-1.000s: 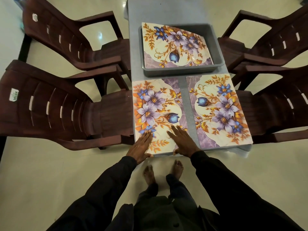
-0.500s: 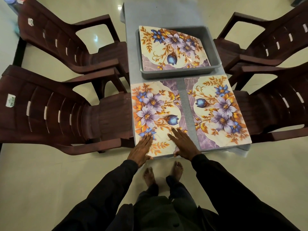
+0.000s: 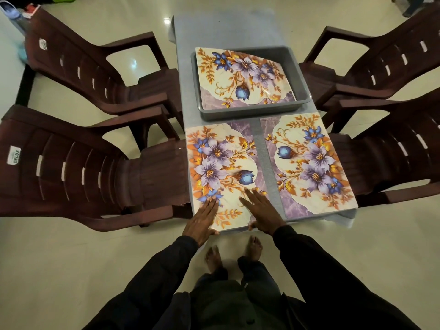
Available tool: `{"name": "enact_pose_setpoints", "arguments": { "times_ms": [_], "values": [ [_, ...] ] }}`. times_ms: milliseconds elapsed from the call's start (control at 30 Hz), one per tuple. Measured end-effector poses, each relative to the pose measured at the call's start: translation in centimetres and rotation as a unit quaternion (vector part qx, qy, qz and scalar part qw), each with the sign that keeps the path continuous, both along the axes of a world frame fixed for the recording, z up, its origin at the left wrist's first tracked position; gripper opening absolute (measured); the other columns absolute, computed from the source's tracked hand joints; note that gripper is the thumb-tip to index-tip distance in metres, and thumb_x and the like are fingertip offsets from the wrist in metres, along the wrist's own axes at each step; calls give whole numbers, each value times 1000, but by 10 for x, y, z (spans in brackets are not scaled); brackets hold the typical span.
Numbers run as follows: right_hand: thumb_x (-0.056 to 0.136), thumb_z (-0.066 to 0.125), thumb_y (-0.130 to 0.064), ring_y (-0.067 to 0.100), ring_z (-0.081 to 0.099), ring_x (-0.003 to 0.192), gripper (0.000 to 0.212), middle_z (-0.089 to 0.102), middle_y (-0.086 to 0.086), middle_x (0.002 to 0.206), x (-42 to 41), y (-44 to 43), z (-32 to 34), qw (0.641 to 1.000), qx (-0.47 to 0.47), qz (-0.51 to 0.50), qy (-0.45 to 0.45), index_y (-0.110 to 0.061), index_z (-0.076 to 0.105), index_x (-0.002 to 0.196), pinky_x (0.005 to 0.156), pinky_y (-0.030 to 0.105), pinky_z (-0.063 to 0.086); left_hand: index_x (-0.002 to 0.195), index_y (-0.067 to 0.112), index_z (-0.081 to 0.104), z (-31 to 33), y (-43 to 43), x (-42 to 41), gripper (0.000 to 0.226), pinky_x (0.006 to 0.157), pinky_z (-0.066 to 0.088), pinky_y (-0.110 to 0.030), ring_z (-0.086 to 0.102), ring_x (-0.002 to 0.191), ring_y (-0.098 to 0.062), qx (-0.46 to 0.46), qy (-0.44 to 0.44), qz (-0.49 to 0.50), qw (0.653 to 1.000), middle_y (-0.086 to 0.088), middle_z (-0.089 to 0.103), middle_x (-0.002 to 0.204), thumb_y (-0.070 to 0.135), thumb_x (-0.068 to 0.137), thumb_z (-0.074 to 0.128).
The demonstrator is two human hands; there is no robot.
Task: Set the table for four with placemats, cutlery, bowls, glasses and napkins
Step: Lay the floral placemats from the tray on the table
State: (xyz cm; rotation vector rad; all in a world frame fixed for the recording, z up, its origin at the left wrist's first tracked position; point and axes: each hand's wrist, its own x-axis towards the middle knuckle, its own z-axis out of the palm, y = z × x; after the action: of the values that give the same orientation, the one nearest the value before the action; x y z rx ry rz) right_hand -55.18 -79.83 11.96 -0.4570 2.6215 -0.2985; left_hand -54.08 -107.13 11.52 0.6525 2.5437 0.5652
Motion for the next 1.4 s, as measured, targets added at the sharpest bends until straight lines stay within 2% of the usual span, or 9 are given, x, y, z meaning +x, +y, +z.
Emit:
{"name": "enact_pose_setpoints", "arguments": {
  "times_ms": [300, 467, 567, 667, 733, 833, 1067, 1267, 1400],
  "values": [
    [71, 90, -40, 36, 4, 156, 116, 8, 12, 169, 0, 0, -1, 1000, 2, 8, 4, -22, 20, 161, 124, 55, 15, 161, 15, 0, 4, -3, -1, 105, 120, -3, -27, -17, 149, -14, 8, -13, 0, 1000, 5, -14, 162, 42, 90, 72],
    [69, 90, -44, 33, 19, 154, 113, 23, 13, 166, -13, 5, 15, 998, -48, -31, -13, -18, 26, 159, 123, 46, 22, 161, 17, 22, 28, -3, -16, 92, 122, 26, -36, 13, 154, -15, 57, 3, 37, 998, 0, 17, 168, 41, 89, 74],
    [84, 80, -40, 30, 38, 145, 84, 41, 11, 158, -33, 11, 39, 994, -79, -74, -5, -16, 39, 153, 117, 41, 33, 147, 19, 47, 48, -3, -39, 61, 109, 45, -39, 49, 136, -21, 97, -3, 92, 991, -4, 53, 148, 41, 95, 68],
    [96, 67, -32, 28, 53, 130, 52, 58, 9, 145, -59, 19, 59, 988, -93, -120, 18, -14, 54, 143, 105, 37, 43, 119, 8, 63, 63, 4, -66, 30, 78, 56, -32, 72, 89, -23, 126, -8, 125, 984, -13, 74, 109, 33, 103, 56],
    [99, 63, -28, 27, 60, 120, 36, 66, 8, 133, -80, 26, 68, 979, -124, -159, 29, -14, 63, 133, 99, 37, 48, 111, 4, 71, 73, 10, -88, 28, 77, 51, -25, 69, 87, -16, 129, 29, 198, 971, -11, 75, 105, 28, 101, 59],
    [100, 58, -27, 28, 66, 110, 26, 72, 5, 122, -114, 35, 78, 969, -139, -199, 52, -19, 68, 123, 92, 36, 52, 112, 6, 73, 82, 13, -120, 28, 90, 56, -38, 69, 102, -23, 184, -10, 287, 940, -8, 75, 111, 28, 98, 63],
    [100, 53, -15, 27, 69, 104, 28, 74, 11, 118, -206, 63, 96, 954, -185, -219, 84, -8, 74, 117, 94, 35, 53, 107, 10, 75, 111, 32, -217, 18, 89, 57, -32, 69, 96, -13, 259, -13, 385, 886, 3, 74, 100, 23, 98, 66],
    [94, 54, -7, 23, 65, 80, 20, 73, 6, 91, -290, 100, 104, 942, -209, -231, 121, -10, 74, 88, 74, 27, 44, 109, 2, 73, 125, 49, -315, 16, 96, 55, -37, 67, 98, -21, 288, 9, 469, 835, -7, 72, 102, 10, 95, 68],
    [92, 56, -5, 25, 68, 84, 21, 76, 13, 95, -348, 127, 108, 938, -213, -241, 128, -2, 77, 94, 76, 27, 49, 117, -1, 70, 126, 60, -372, 27, 94, 51, -29, 66, 104, -24, 299, 10, 516, 803, -11, 72, 113, 12, 94, 71]
  ]
}}
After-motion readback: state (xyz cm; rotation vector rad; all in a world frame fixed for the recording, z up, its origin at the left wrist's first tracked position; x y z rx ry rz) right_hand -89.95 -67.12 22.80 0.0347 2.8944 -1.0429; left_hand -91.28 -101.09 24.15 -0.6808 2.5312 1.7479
